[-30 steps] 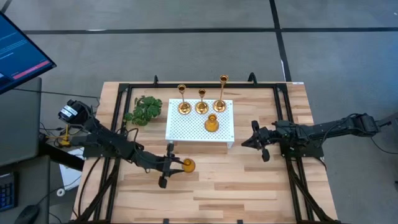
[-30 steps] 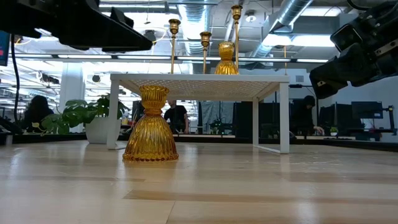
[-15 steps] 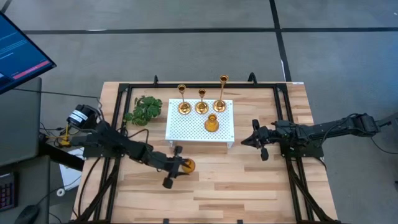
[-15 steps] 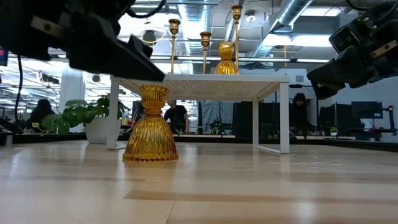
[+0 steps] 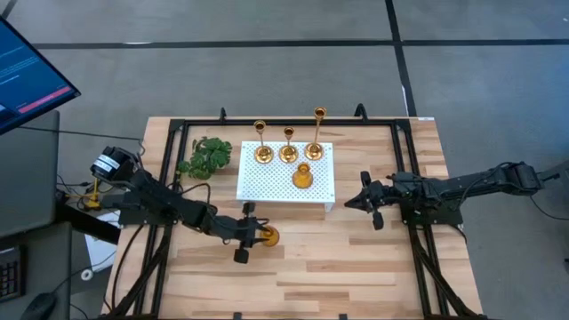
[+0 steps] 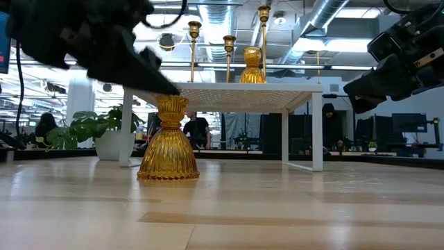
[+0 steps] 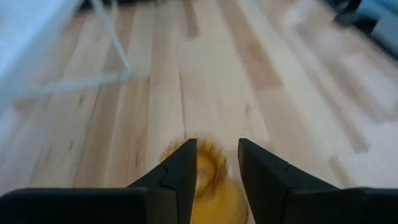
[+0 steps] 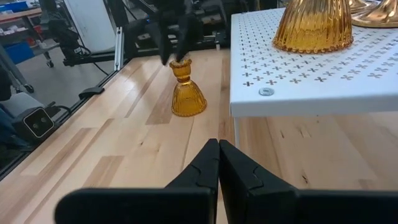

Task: Pick & Place candle stick holders
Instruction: Align the yellow candle holder on the shelf with the yellow candle holder

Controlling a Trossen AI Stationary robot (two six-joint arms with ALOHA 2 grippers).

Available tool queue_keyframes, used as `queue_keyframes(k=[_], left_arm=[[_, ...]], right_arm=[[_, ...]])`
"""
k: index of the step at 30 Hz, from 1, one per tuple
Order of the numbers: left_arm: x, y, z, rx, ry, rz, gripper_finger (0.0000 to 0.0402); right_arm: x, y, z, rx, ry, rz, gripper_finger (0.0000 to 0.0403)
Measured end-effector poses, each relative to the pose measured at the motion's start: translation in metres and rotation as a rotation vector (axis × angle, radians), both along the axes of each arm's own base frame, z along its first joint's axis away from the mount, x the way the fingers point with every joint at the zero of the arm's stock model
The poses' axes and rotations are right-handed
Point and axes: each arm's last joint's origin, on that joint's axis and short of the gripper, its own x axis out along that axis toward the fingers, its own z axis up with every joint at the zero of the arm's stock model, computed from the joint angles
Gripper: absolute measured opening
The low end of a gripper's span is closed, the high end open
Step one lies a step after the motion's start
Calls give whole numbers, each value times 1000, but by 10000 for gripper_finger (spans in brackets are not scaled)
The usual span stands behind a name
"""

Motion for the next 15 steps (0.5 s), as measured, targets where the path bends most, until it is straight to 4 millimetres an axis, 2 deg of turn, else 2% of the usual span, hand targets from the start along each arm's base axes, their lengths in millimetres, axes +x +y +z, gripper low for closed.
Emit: queue_keyframes(k=[10,15], left_arm=[[0,0,-6,-29,50,33,118],[0,-1,-8,-138,80,21,117]], right_arm=[[0,0,0,0,-1,0,0],[0,0,0,0,-1,0,0]])
